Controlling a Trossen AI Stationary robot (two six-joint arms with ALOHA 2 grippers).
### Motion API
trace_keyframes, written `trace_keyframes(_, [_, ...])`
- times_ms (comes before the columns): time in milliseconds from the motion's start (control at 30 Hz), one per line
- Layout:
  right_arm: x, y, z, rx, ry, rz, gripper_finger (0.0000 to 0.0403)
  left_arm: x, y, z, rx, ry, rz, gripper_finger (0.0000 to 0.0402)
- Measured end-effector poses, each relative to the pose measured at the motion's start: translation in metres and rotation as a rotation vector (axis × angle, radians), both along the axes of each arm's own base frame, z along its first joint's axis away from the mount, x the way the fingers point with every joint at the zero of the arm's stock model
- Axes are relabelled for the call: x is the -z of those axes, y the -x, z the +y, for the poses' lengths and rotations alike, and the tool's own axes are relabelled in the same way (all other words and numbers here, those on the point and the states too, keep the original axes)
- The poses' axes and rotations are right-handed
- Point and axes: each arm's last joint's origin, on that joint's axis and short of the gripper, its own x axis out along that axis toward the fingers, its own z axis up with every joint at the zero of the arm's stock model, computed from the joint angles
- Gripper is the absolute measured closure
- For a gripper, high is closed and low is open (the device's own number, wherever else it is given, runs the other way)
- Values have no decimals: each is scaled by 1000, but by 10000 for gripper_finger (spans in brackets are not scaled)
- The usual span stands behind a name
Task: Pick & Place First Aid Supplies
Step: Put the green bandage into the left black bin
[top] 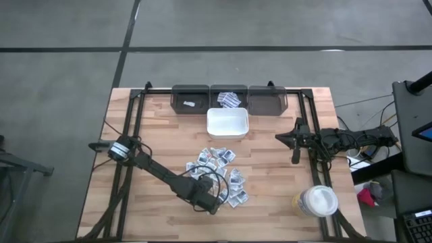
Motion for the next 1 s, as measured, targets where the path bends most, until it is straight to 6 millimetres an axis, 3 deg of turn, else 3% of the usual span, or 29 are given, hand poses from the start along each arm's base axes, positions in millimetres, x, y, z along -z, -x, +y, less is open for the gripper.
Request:
trace_keyframes(233, [3,1,0,0,5,28,385,20,-9,-5,-3,-18,38,295])
trace_keyframes(667, [5,1,0,0,10,52,385,22,-4,-4,-2,-62,83,339])
trace_keyframes(1000, [5,1,0,0,10,52,385,23,-1,-4,70,-109,101,397])
